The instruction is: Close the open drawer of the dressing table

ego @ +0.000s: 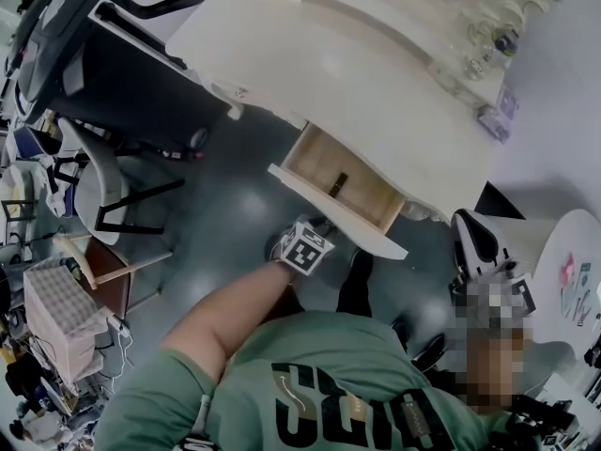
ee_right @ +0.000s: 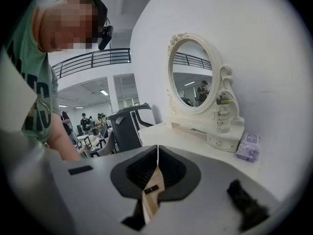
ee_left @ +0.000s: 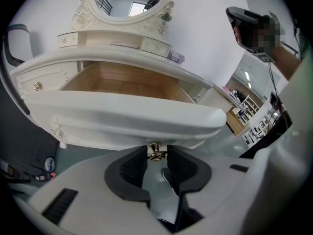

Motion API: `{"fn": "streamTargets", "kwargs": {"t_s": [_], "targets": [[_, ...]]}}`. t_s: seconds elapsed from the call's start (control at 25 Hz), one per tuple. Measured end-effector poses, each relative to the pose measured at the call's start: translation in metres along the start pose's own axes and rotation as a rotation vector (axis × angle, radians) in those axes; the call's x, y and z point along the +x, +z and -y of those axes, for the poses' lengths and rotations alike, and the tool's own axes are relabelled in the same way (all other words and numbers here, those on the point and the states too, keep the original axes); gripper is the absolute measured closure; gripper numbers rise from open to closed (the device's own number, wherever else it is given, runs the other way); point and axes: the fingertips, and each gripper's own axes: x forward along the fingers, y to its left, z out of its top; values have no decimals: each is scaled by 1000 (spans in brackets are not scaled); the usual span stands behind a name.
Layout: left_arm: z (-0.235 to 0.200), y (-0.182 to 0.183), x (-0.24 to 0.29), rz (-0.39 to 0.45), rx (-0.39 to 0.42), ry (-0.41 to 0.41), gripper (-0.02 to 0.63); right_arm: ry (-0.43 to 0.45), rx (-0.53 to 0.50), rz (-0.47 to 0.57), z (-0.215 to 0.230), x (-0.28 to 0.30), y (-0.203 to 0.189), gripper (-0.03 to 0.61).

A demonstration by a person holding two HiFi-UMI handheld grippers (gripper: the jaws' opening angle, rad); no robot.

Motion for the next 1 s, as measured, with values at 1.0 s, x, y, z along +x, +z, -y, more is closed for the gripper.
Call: {"fn": "streamTargets", "kwargs": {"t_s": [1.0], "targets": [[-13,49,25,40,0,12,480,-52,21,24,31,-11,2,565]]}}
